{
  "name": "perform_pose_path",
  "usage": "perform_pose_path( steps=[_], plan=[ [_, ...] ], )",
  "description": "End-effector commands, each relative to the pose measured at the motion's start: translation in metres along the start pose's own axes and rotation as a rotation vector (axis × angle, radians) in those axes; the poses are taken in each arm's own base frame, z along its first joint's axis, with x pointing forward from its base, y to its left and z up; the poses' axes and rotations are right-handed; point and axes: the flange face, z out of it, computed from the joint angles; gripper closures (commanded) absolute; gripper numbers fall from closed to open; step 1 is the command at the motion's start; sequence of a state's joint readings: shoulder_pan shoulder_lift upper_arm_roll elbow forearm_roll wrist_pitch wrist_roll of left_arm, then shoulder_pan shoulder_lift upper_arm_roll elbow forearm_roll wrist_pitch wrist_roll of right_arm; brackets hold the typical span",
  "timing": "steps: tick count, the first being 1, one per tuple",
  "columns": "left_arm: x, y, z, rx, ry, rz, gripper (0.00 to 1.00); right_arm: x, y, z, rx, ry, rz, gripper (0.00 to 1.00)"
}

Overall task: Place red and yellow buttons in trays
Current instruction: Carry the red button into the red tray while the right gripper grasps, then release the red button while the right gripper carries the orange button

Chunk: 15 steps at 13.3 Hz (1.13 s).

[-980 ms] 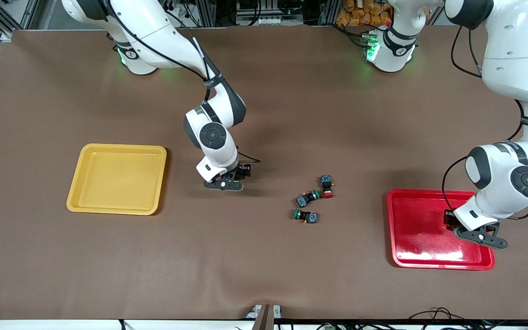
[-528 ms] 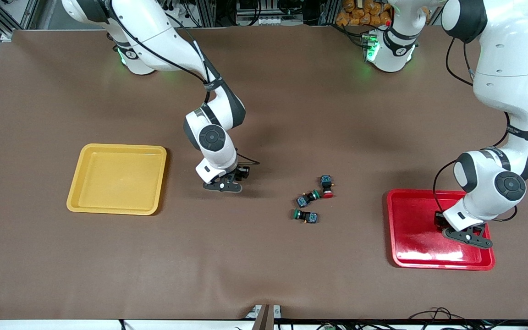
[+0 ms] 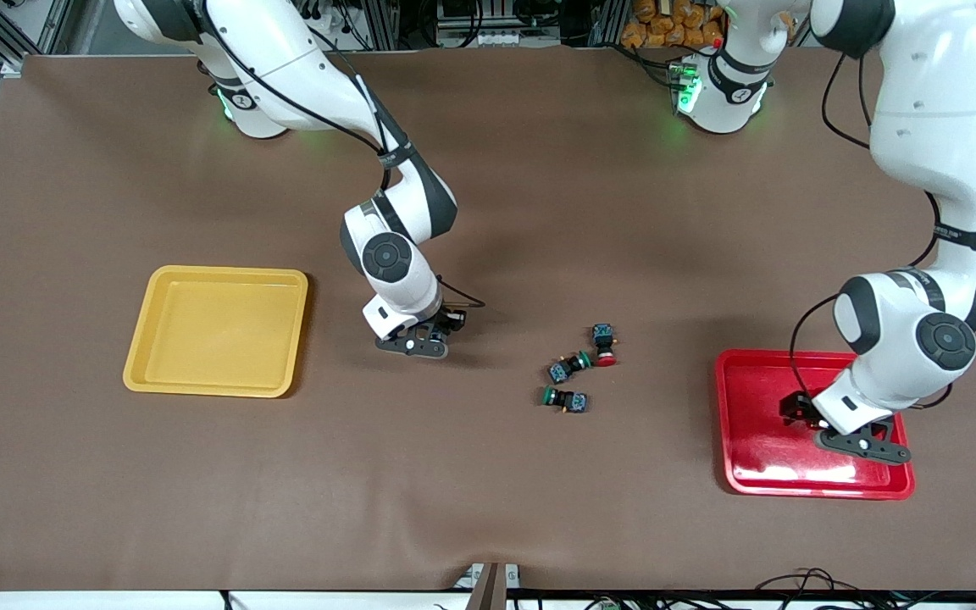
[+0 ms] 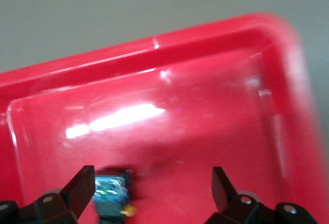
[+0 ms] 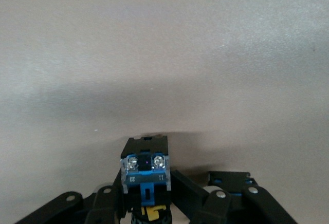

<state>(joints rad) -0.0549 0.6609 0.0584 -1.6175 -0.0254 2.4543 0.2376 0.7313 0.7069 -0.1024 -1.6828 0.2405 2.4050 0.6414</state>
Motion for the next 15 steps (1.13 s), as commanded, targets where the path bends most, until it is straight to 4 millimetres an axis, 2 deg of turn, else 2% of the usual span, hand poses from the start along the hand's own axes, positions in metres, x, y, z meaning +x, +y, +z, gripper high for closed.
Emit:
perform_pose_path(
  steps=[1, 2, 3, 4, 5, 6, 8, 10, 11, 12, 13, 15],
  plan=[
    [0.009, 0.061, -0.043, -0.021, -0.038, -0.098, 0.00, 0.008, -0.019, -0.039, 0.011, -0.054, 0.014, 1.00],
    [0.012, 0.085, -0.053, -0.026, -0.037, -0.130, 0.00, 0.010, -0.021, -0.050, 0.002, -0.074, 0.009, 1.00],
    [0.013, 0.110, -0.060, -0.032, -0.051, -0.157, 0.00, 0.015, -0.019, -0.071, 0.003, -0.090, 0.016, 1.00],
    [0.015, 0.135, -0.065, -0.036, -0.056, -0.194, 0.00, 0.019, -0.014, -0.100, 0.011, -0.098, 0.019, 1.00],
    [0.016, 0.151, -0.072, -0.037, -0.049, -0.255, 0.00, 0.027, -0.002, -0.133, 0.023, -0.102, 0.031, 1.00],
    [0.014, 0.178, -0.074, -0.041, -0.052, -0.313, 0.00, 0.026, 0.006, -0.166, 0.029, -0.115, 0.028, 1.00],
    [0.008, 0.229, -0.070, -0.043, -0.069, -0.410, 0.00, 0.026, 0.034, -0.235, 0.044, -0.138, -0.008, 1.00],
    [-0.007, 0.265, -0.051, -0.038, -0.113, -0.466, 0.00, 0.025, 0.070, -0.290, 0.047, -0.171, -0.056, 1.00],
    [-0.016, 0.289, -0.037, -0.029, -0.138, -0.460, 0.00, 0.027, 0.090, -0.308, 0.046, -0.188, -0.087, 1.00],
    [-0.024, 0.302, -0.021, -0.019, -0.158, -0.459, 0.00, 0.031, 0.111, -0.317, 0.046, -0.203, -0.102, 1.00],
    [-0.030, 0.310, -0.006, -0.014, -0.171, -0.447, 0.00, 0.035, 0.133, -0.317, 0.040, -0.225, -0.107, 1.00],
    [-0.041, 0.333, 0.011, -0.033, -0.179, -0.442, 0.00, 0.050, 0.182, -0.302, 0.041, -0.248, -0.148, 1.00]
  ],
)
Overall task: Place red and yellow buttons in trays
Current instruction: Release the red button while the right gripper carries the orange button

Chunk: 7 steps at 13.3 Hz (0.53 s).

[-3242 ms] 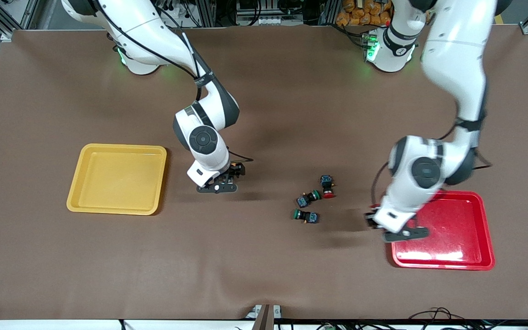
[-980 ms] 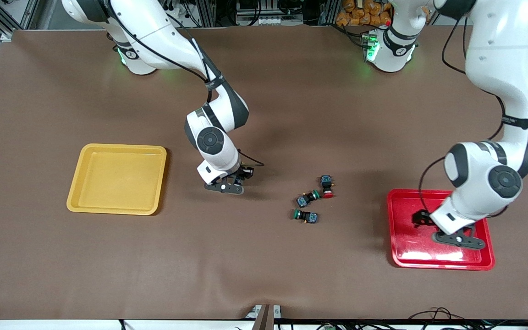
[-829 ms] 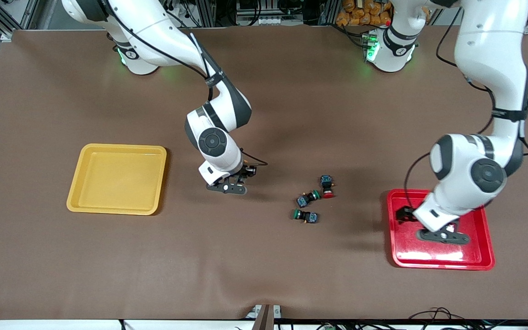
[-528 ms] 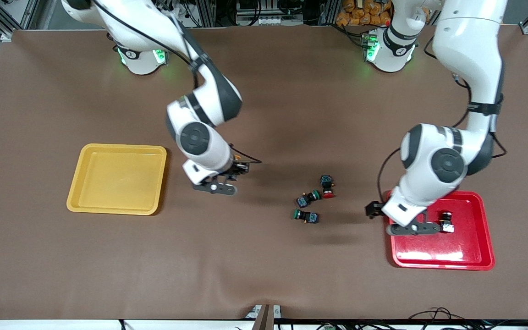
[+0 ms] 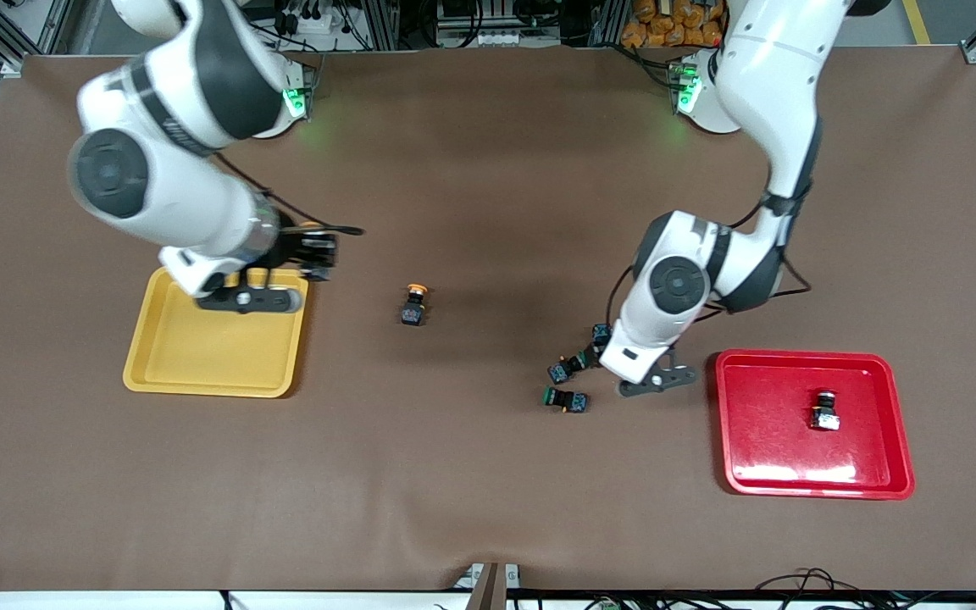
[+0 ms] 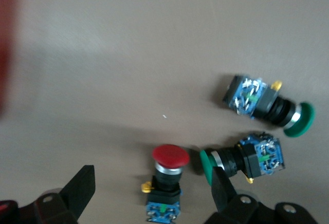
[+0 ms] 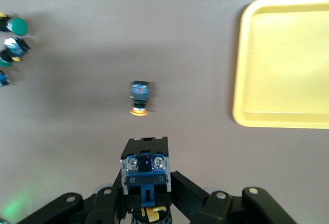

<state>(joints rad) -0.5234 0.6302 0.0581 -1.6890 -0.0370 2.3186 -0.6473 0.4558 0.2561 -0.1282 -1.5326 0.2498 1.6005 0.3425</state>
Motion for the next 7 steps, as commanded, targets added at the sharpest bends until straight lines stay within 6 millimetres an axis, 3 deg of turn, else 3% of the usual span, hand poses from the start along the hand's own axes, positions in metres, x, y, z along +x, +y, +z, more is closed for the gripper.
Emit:
perform_pose_path(
  steps=[1, 3, 7],
  plan=[
    [-0.010, 0.007, 0.018, -0.025, -0.017, -0.024, 0.00, 0.019, 0.077, 0.022, 0.013, -0.038, -0.055, 1.00],
    [-0.024, 0.005, 0.029, -0.012, -0.048, -0.022, 0.00, 0.037, 0.134, 0.039, 0.003, -0.023, -0.088, 1.00],
    [-0.054, 0.007, 0.037, 0.003, -0.092, 0.007, 0.00, 0.063, 0.204, 0.111, -0.033, -0.004, -0.114, 1.00]
  ],
)
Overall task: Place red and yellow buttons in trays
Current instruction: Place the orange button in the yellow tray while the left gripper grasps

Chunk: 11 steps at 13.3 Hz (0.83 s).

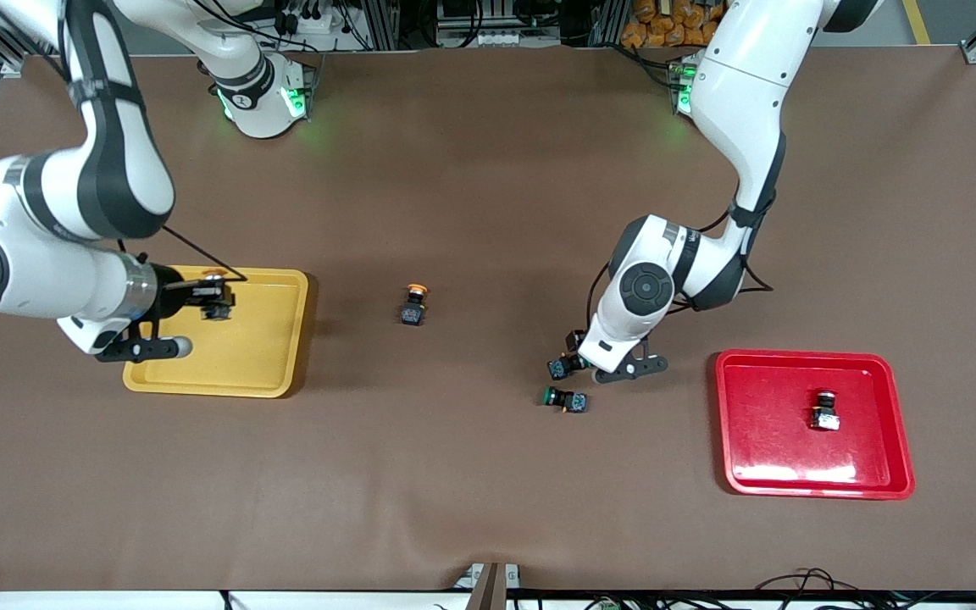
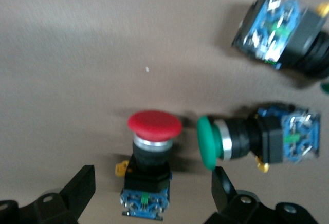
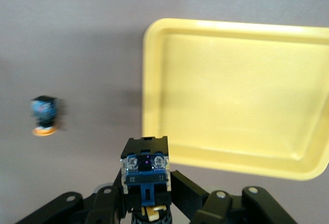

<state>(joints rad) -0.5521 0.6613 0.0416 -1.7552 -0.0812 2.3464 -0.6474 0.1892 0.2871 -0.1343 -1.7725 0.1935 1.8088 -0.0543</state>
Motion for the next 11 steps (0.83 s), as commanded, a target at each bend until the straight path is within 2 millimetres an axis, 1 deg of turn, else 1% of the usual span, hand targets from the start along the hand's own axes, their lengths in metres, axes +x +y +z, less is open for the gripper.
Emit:
perform_pose_path(
  steps=[1, 3, 4, 5, 6, 7, 8, 9, 10, 11],
  plan=[
    [-0.026, 0.002, -0.008, -0.015, -0.021, 0.008, 0.00, 0.006, 0.029, 0.052, -0.033, 0.010, -0.017, 1.00],
    [-0.028, 0.002, -0.003, -0.003, -0.023, 0.022, 0.00, 0.018, 0.048, 0.091, -0.063, 0.012, -0.019, 1.00],
    [-0.027, 0.000, -0.001, 0.003, -0.020, 0.035, 0.00, 0.023, 0.067, 0.109, -0.068, 0.023, -0.016, 1.00],
    [-0.025, -0.001, -0.002, 0.010, -0.009, 0.055, 0.14, 0.027, 0.073, 0.124, -0.073, 0.028, -0.020, 1.00],
    [-0.023, -0.003, -0.001, 0.028, 0.006, 0.082, 0.20, 0.029, 0.076, 0.132, -0.075, 0.031, -0.016, 1.00],
    [-0.020, -0.005, -0.001, 0.045, 0.022, 0.103, 0.19, 0.026, 0.080, 0.144, -0.079, 0.037, -0.013, 1.00],
    [-0.017, -0.006, -0.002, 0.051, 0.032, 0.112, 0.14, 0.021, 0.082, 0.160, -0.087, 0.055, -0.010, 1.00],
    [-0.015, -0.006, -0.002, 0.041, 0.047, 0.113, 0.12, 0.016, 0.083, 0.172, -0.094, 0.078, -0.008, 1.00],
    [-0.014, -0.006, 0.001, 0.037, 0.052, 0.129, 0.12, 0.015, 0.084, 0.177, -0.096, 0.082, -0.007, 1.00],
    [-0.013, -0.005, 0.004, 0.031, 0.060, 0.134, 0.16, 0.015, 0.086, 0.179, -0.095, 0.077, -0.005, 0.77]
  ],
)
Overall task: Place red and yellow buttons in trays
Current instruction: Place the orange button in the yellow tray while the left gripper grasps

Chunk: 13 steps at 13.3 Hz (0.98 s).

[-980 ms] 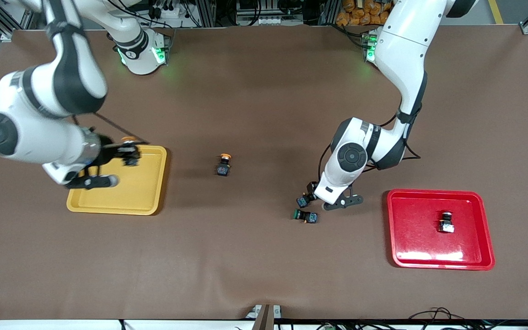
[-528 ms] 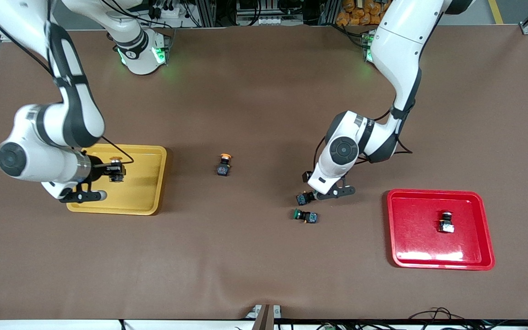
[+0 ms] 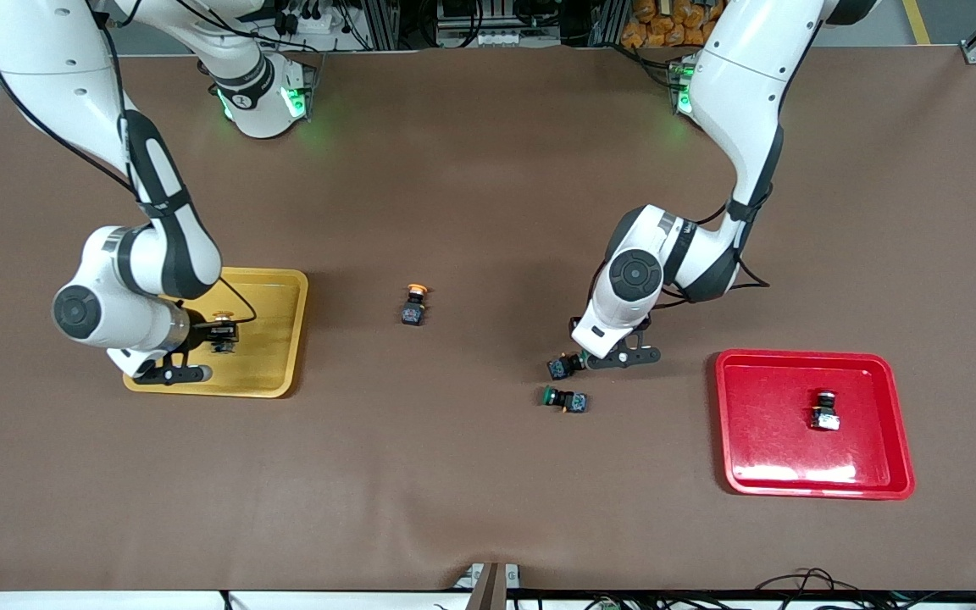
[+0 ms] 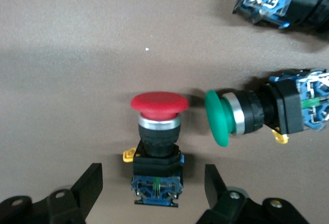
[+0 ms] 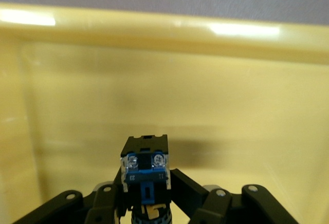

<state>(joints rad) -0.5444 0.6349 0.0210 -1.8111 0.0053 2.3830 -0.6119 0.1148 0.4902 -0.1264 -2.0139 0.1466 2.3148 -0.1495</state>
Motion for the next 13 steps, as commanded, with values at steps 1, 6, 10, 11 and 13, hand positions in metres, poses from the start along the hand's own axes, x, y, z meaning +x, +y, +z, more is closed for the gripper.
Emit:
perform_pose_path(
  steps=[1, 6, 10, 11, 13],
  plan=[
    [0.000, -0.002, 0.000, -0.012, 0.038, 0.028, 0.32, -0.008, 0.000, 0.001, -0.003, 0.009, -0.015, 0.33],
    [0.001, -0.002, -0.004, -0.020, 0.050, 0.031, 1.00, -0.011, -0.018, -0.049, 0.023, -0.050, -0.035, 0.00],
    [0.027, -0.032, -0.065, -0.050, 0.095, 0.013, 1.00, -0.007, -0.102, -0.155, 0.038, -0.078, -0.078, 0.00],
    [0.035, -0.046, -0.089, -0.039, 0.073, 0.011, 1.00, -0.008, -0.140, -0.182, 0.046, -0.079, -0.075, 0.00],
    [0.054, -0.072, -0.143, -0.011, 0.026, 0.030, 1.00, -0.018, -0.228, -0.234, 0.088, -0.054, -0.035, 0.00]
  ],
)
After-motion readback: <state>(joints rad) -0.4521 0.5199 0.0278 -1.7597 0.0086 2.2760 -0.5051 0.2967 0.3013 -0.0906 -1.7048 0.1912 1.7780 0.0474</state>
